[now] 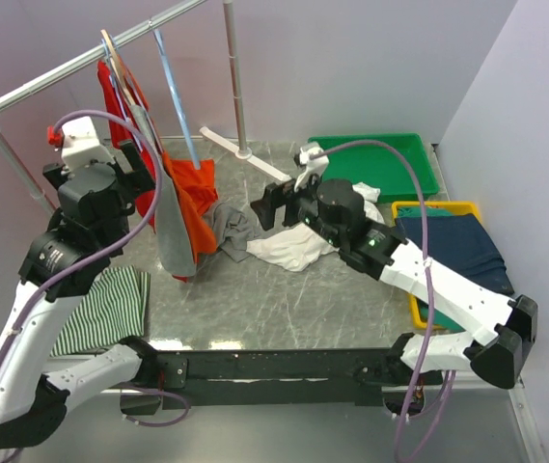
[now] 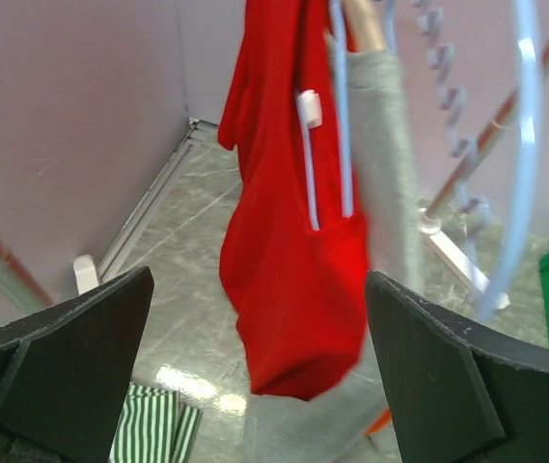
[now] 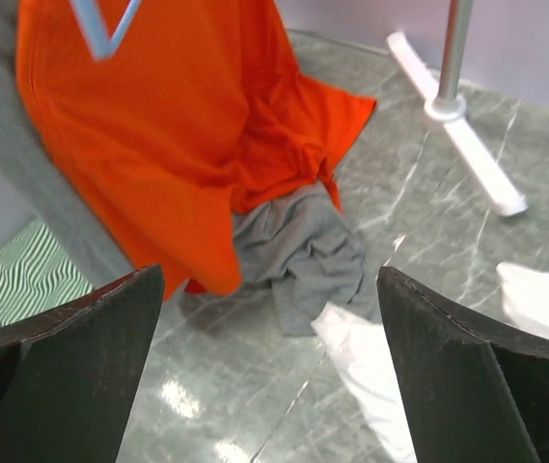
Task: Remove the t-shirt from the hanger
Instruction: Place the hanger at the clothesline.
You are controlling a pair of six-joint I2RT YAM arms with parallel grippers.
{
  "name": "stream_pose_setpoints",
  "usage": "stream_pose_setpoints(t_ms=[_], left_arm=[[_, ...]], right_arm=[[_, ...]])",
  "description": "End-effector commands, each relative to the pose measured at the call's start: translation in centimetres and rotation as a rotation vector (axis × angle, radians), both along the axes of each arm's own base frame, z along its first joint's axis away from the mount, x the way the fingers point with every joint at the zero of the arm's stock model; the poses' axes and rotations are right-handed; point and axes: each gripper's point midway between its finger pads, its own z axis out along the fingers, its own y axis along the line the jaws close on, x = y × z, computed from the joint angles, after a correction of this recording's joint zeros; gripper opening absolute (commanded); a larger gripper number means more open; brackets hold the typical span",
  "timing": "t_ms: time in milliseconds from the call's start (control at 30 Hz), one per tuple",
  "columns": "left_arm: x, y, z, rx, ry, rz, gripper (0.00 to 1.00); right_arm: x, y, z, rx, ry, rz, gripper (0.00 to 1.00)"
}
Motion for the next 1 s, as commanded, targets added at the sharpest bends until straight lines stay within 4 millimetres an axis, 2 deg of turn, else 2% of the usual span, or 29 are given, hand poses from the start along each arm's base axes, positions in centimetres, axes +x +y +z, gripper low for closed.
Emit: stream_pose_setpoints(t_ms=[0,67,100,167,267,467,533,733,900,967], left_arm=[[1.2,0.9,2.8,-0.058,-0.112,-0.013,0.96],[2.8,-0.1,2.3,-0.061,-0.087,-0.059,0.98],[3.2,0.1,2.5,-0.072,-0.090,-0.061,0.99],[4.0,-1.1,2.8,-0.103,-0.098,-0.130,0.91],[4.7,-1.3,2.6,-0.125,-0.092,-0.164,0.81],[6.9,0.4,1.7,-0.156,-0.065,-0.144,0.60],[7.4,0.9,2.0,-0.164,-0.090,-0.137,0.56],[8.8,1.6,2.3,-0.152,-0.091,-0.149,0.59],[7.8,1.8,3.8,-0.146,-0.131,-0.159,0.60],[7.3,1.8,4.0,-0.136,-0.141,-0.164,0.65]], right_arm=[[-1.3,-0.9,1.7,0.097,-0.041,-0.030,1.00],[-1.8,-1.4,1.7,0.090,-0.054,-0.020,1.00],[-1.8,-1.6,1.5,0.074,-0.066,-0.020,1.00],[-2.2,-1.8,1.3,0.063,-0.072,-0.005,1.00],[-2.4,-1.6,1.2,0.045,-0.079,0.014,1.00],[-2.7,-1.4,0.0,0.029,-0.070,0.039,1.00],[-2.7,-1.1,0.4,0.053,-0.080,0.047,1.00],[-2.3,-0.7,0.3,0.044,-0.084,0.050,1.00],[-1.8,-0.1,0.3,0.033,-0.081,0.052,1.00],[-1.5,0.2,0.5,0.032,-0.082,0.049,1.00]])
